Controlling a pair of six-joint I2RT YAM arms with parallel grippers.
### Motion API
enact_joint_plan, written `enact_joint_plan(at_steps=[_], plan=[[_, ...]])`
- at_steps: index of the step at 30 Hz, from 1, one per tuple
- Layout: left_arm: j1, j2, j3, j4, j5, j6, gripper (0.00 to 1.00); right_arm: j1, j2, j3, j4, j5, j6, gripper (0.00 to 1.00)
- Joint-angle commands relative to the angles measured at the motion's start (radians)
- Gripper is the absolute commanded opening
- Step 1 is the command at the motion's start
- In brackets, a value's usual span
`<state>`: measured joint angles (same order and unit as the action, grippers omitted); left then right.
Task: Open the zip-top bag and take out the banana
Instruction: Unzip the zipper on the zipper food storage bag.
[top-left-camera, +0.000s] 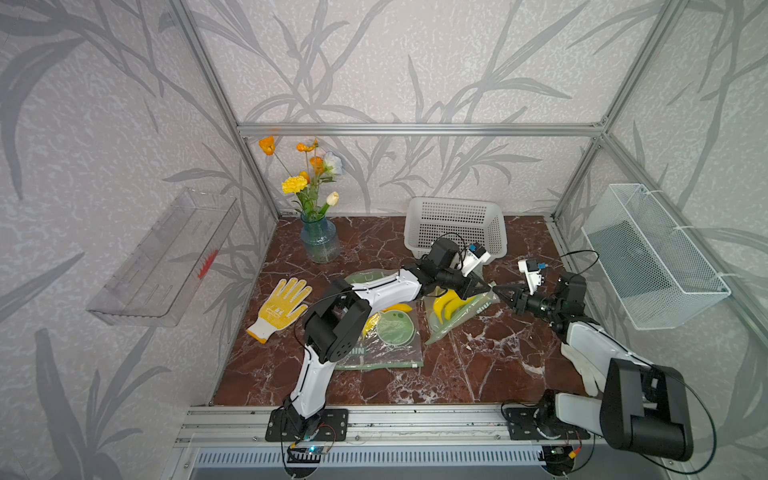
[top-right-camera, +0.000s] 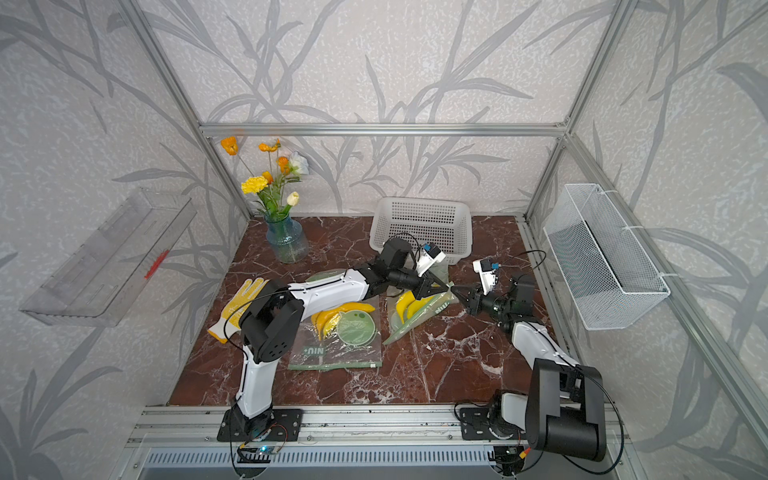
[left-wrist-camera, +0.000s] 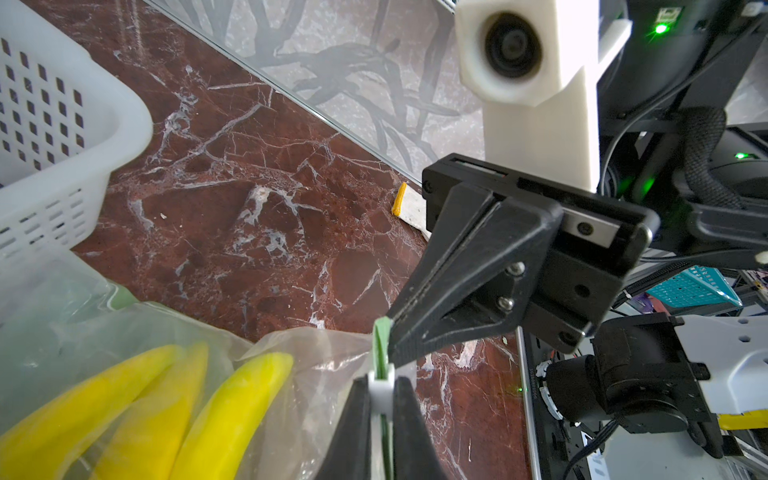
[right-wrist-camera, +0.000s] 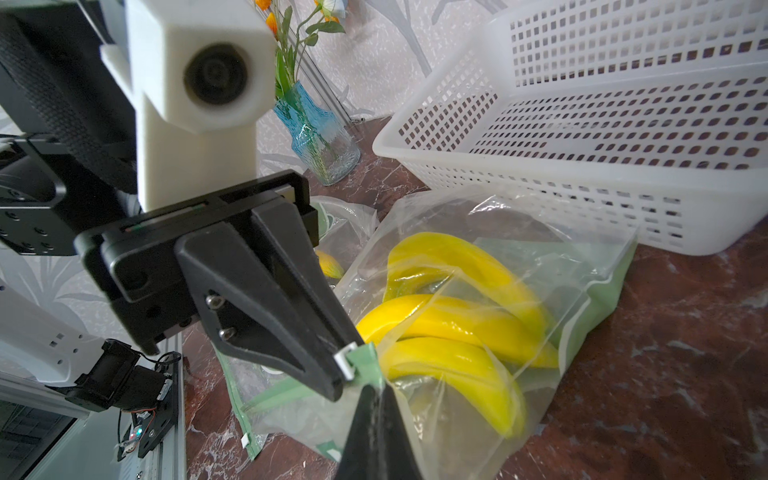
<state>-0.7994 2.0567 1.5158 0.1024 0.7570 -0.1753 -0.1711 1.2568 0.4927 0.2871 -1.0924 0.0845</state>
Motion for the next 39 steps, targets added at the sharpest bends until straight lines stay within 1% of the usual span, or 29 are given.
enact_joint_plan(at_steps=[1,8,17,31,35,39], plan=[[-0.007,-0.009,0.007,0.0,0.008,0.01,0.07,0.004,-0.02,0.014,0.007,-0.004,-0.009,0.0],[-0.006,-0.01,0.006,-0.023,0.011,0.014,0.02,0.007,-0.042,-0.007,0.03,0.022,0.001,0.0],[-0.006,-0.05,-0.057,-0.058,0.009,0.034,0.02,0.013,-0.07,-0.038,0.095,0.064,0.049,0.0],[-0.009,-0.09,-0.121,-0.048,0.002,0.019,0.03,0.039,-0.136,-0.078,0.136,0.151,0.101,0.0],[-0.011,-0.103,-0.143,-0.05,-0.008,0.021,0.03,0.041,-0.155,-0.09,0.144,0.178,0.125,0.0],[-0.013,-0.119,-0.174,-0.046,-0.028,0.025,0.03,0.044,-0.157,-0.107,0.182,0.191,0.177,0.0]])
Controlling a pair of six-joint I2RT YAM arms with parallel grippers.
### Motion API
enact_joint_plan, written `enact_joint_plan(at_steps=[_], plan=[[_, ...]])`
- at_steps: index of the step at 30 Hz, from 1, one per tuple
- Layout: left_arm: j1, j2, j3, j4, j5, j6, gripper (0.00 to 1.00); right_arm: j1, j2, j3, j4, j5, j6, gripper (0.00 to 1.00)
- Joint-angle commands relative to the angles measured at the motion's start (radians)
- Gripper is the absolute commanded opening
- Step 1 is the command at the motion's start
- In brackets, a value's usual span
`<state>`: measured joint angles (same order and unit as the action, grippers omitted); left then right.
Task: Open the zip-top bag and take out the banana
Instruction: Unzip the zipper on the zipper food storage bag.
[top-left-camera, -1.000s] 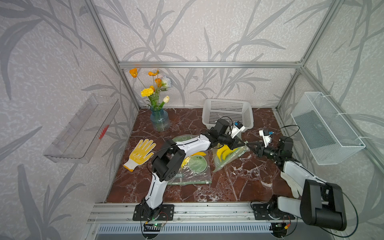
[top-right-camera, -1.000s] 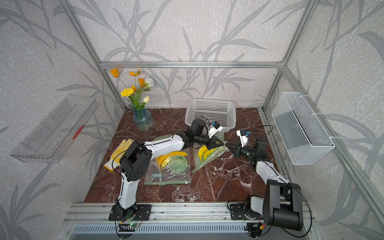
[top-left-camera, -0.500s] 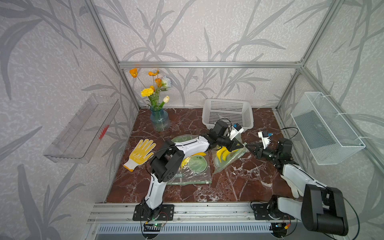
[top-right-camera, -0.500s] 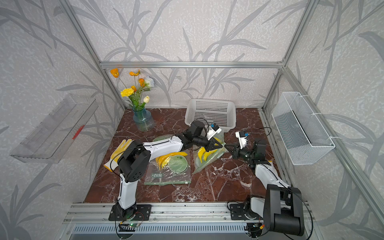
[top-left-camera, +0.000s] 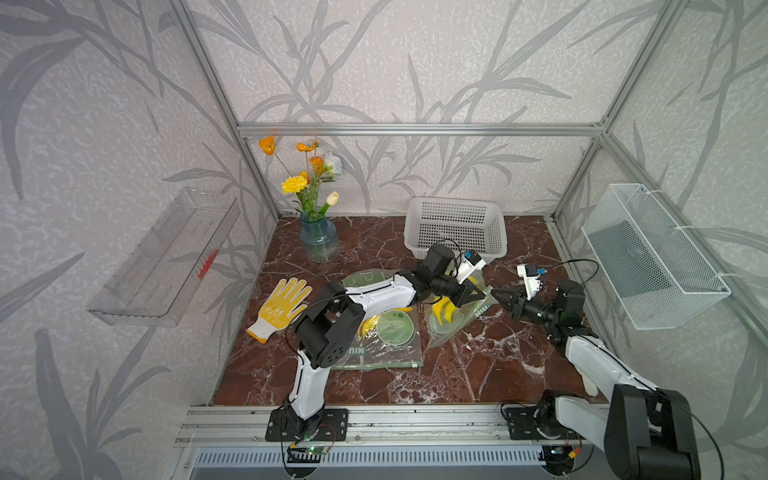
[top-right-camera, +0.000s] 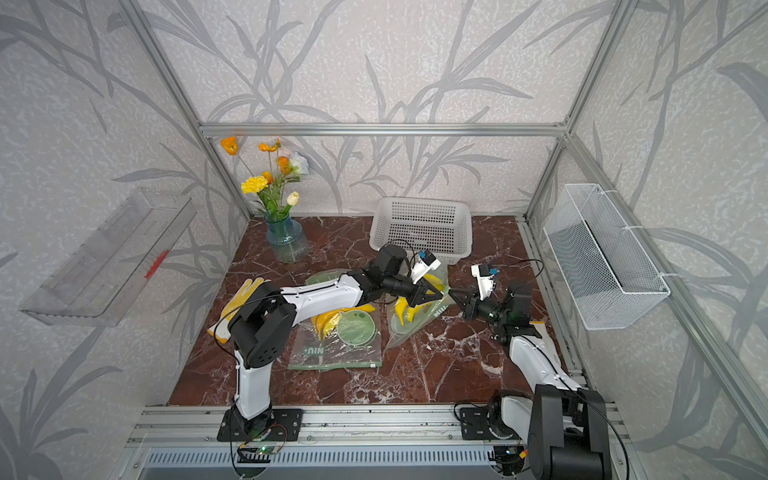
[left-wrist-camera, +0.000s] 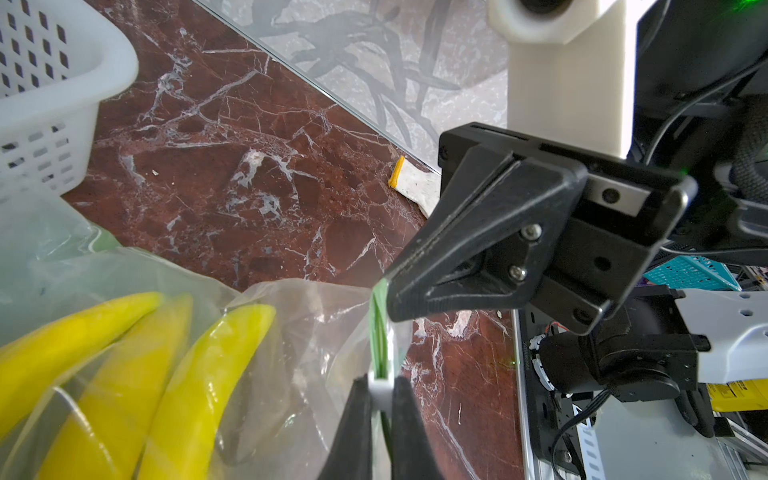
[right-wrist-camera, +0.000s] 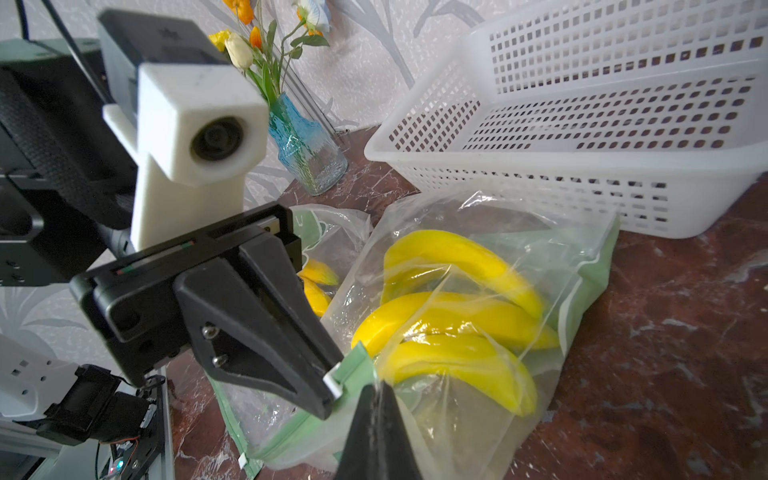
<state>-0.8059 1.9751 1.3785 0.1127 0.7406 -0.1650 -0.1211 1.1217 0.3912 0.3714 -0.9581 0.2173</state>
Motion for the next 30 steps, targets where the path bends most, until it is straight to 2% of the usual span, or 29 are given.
enact_joint_plan(at_steps=[1,10,30], plan=[[-0.006,-0.04,-0.044,-0.055,-0.012,0.015,0.03,-0.005,-0.023,-0.009,0.103,0.059,0.05,0.0],[-0.006,-0.082,-0.083,-0.091,-0.036,0.035,0.04,0.002,-0.048,-0.009,0.059,0.106,0.055,0.0],[-0.006,-0.171,-0.293,-0.13,-0.08,0.044,0.04,0.002,-0.086,-0.003,-0.003,0.162,0.101,0.0]])
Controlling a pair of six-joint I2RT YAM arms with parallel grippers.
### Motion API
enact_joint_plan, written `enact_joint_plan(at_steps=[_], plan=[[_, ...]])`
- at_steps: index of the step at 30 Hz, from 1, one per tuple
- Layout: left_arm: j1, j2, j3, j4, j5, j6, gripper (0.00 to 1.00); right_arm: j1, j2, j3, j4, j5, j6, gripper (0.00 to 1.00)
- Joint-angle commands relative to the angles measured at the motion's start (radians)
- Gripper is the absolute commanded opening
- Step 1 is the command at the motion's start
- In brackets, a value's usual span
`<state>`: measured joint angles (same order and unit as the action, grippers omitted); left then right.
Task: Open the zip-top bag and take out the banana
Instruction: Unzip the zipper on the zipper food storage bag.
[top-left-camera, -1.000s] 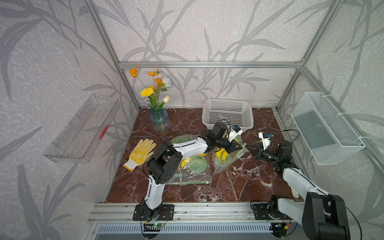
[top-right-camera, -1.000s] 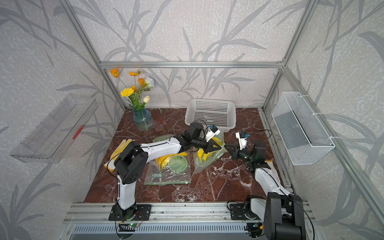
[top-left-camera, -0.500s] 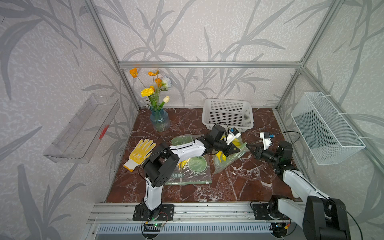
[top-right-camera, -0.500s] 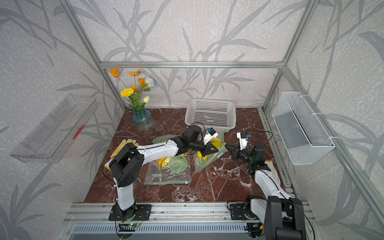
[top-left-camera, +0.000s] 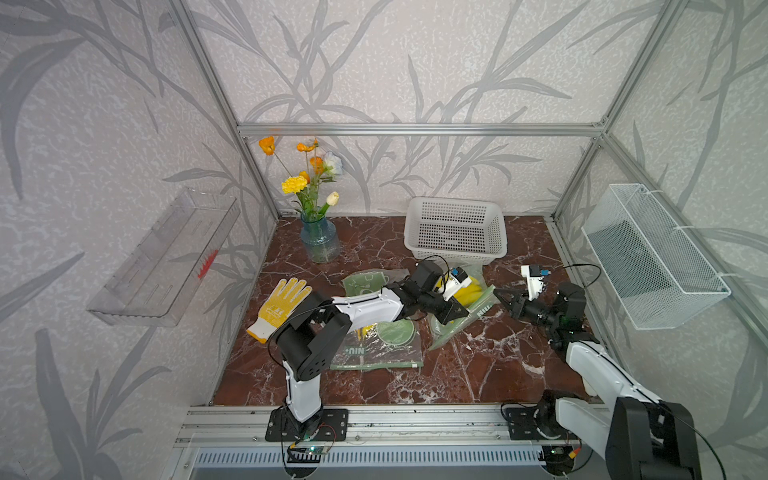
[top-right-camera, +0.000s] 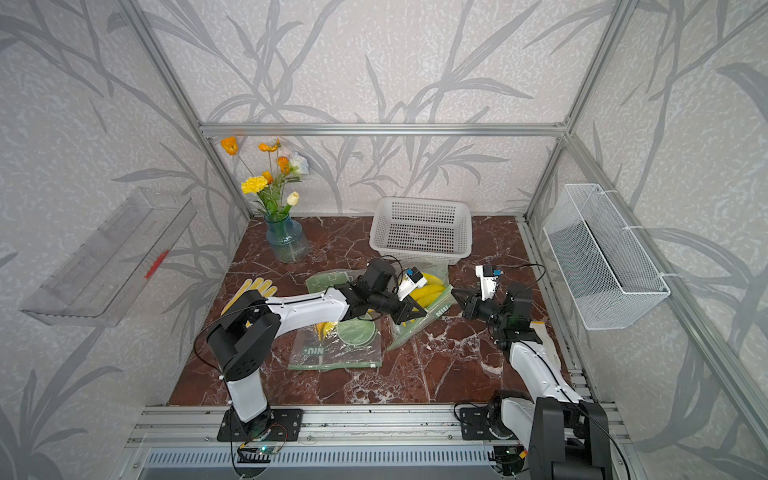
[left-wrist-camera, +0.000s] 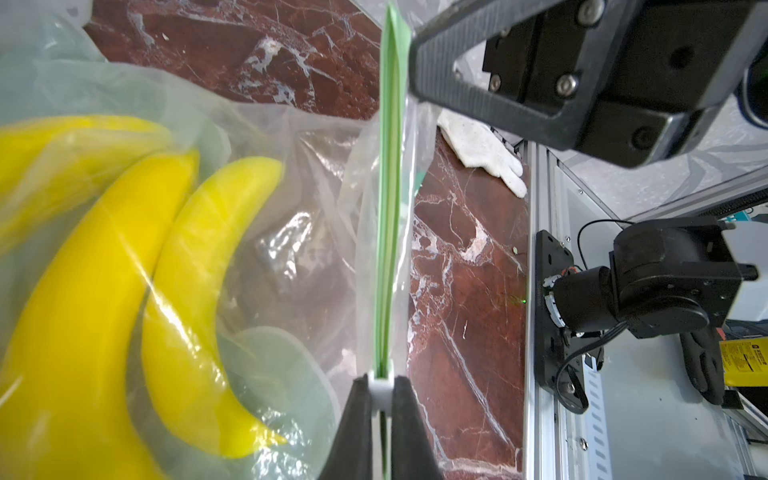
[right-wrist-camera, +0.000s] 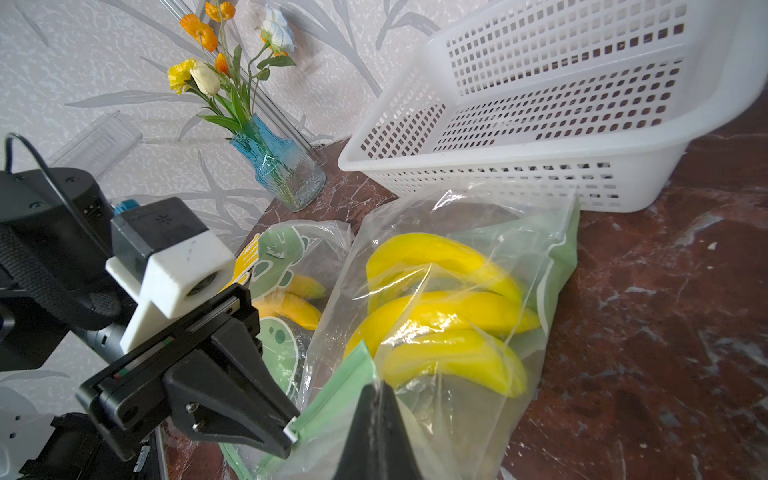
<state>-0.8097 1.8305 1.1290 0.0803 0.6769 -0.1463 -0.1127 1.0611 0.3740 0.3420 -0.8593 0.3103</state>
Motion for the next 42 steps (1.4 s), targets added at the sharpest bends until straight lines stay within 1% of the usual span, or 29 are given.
enact_joint_plan(at_steps=[1,8,15,31,35,42], plan=[[-0.002,-0.032,-0.053,-0.098,-0.017,0.024,0.04,-0.007,-0.025,0.015,0.023,0.07,0.009,0.0],[-0.003,-0.068,-0.128,-0.123,-0.039,0.032,0.04,-0.007,-0.024,0.027,-0.001,0.102,0.025,0.0],[-0.003,-0.096,-0.195,-0.111,-0.028,0.016,0.04,-0.007,-0.022,0.037,-0.006,0.123,0.046,0.0],[-0.003,-0.145,-0.298,-0.111,-0.032,-0.009,0.04,-0.007,0.0,0.065,-0.039,0.141,0.045,0.0],[-0.005,-0.164,-0.329,-0.111,-0.048,-0.01,0.04,-0.008,0.004,0.071,-0.041,0.14,0.044,0.0],[-0.007,-0.172,-0.348,-0.112,-0.053,-0.016,0.04,-0.007,0.023,0.077,-0.04,0.136,0.043,0.0]])
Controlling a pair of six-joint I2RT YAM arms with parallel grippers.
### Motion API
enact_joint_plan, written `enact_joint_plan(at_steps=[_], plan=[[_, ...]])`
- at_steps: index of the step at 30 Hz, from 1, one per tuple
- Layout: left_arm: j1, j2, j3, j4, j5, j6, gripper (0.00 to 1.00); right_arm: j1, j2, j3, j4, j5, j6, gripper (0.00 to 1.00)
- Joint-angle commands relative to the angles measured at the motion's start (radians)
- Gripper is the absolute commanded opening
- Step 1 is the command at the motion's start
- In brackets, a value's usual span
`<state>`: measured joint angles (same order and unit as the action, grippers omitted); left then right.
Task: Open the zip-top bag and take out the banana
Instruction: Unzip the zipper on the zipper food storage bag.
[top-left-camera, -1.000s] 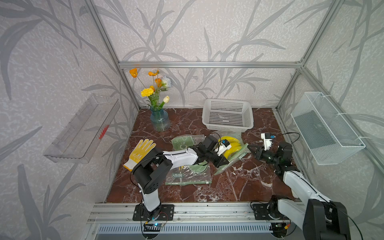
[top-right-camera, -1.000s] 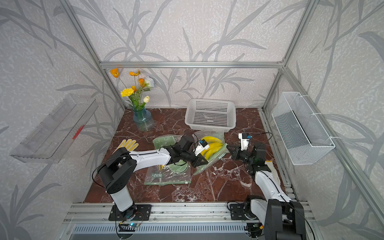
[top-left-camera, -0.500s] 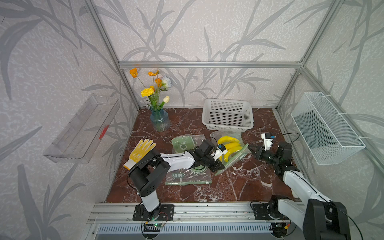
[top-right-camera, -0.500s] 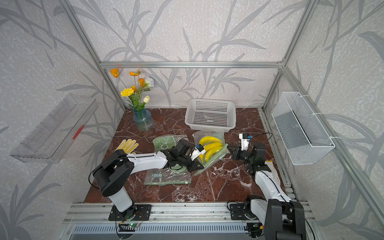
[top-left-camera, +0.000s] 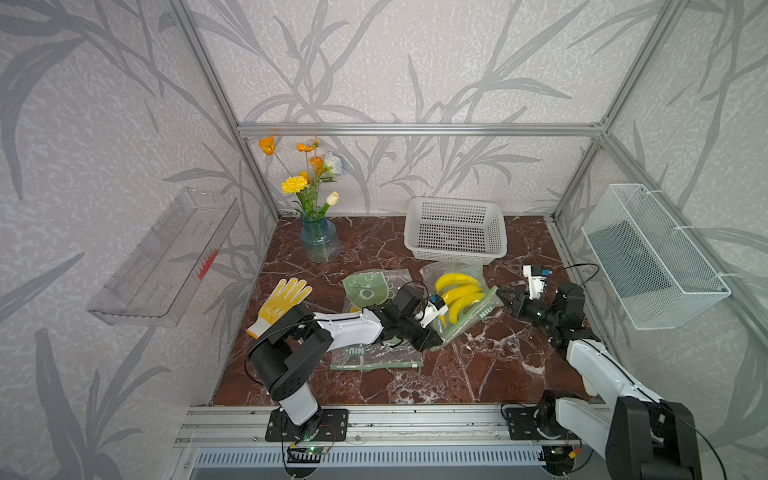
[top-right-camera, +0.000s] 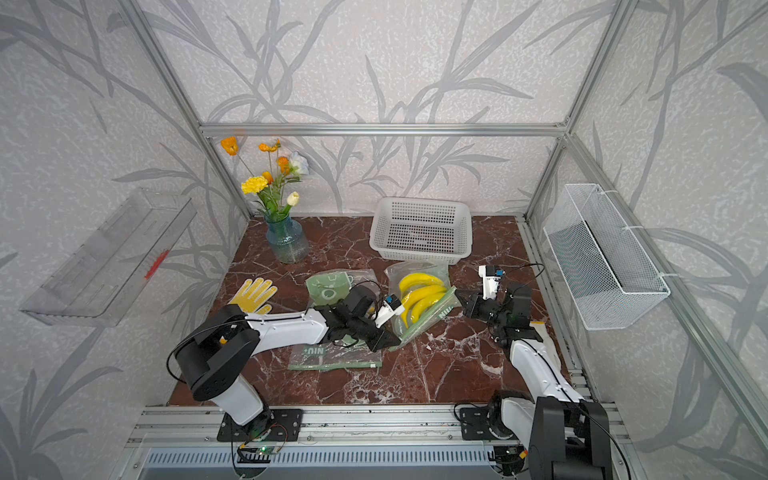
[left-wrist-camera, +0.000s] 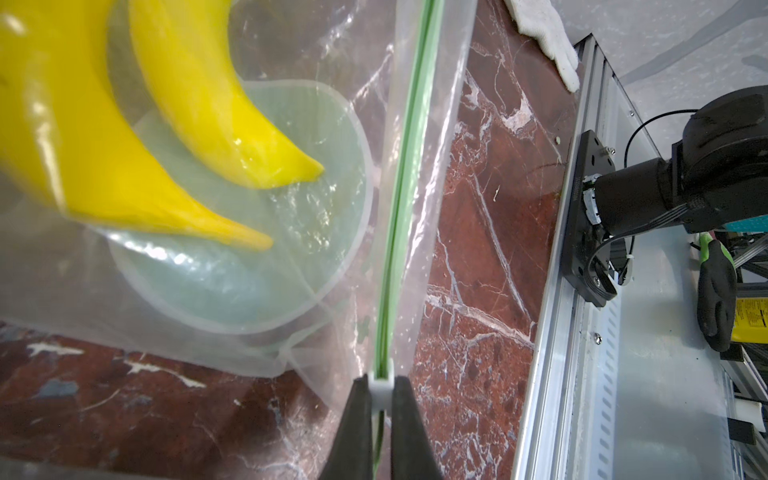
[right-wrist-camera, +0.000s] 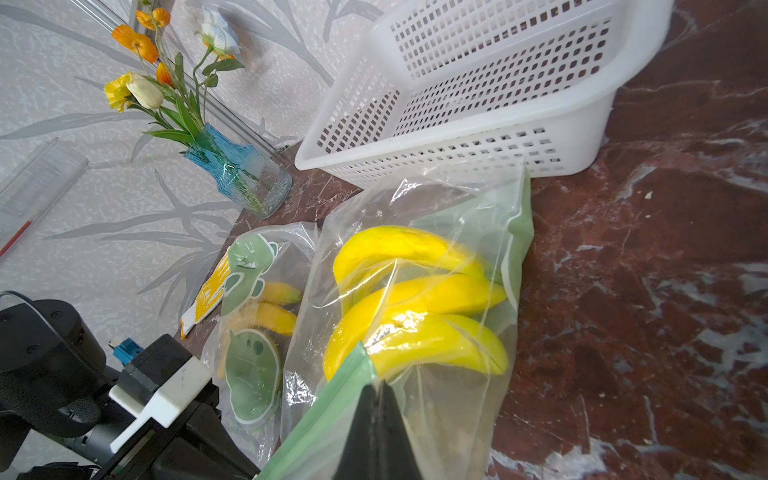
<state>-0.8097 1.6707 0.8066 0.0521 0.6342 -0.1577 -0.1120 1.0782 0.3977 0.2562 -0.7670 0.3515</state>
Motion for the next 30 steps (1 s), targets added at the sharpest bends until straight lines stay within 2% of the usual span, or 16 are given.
enact_joint_plan(at_steps=[1,30], plan=[[-0.008,-0.014,-0.027,-0.083,-0.011,-0.007,0.04,-0.009,0.007,0.052,0.046,0.042,0.003,0.0],[-0.016,-0.057,-0.072,-0.066,-0.022,-0.025,0.04,-0.009,0.029,0.054,0.038,0.047,0.001,0.0]])
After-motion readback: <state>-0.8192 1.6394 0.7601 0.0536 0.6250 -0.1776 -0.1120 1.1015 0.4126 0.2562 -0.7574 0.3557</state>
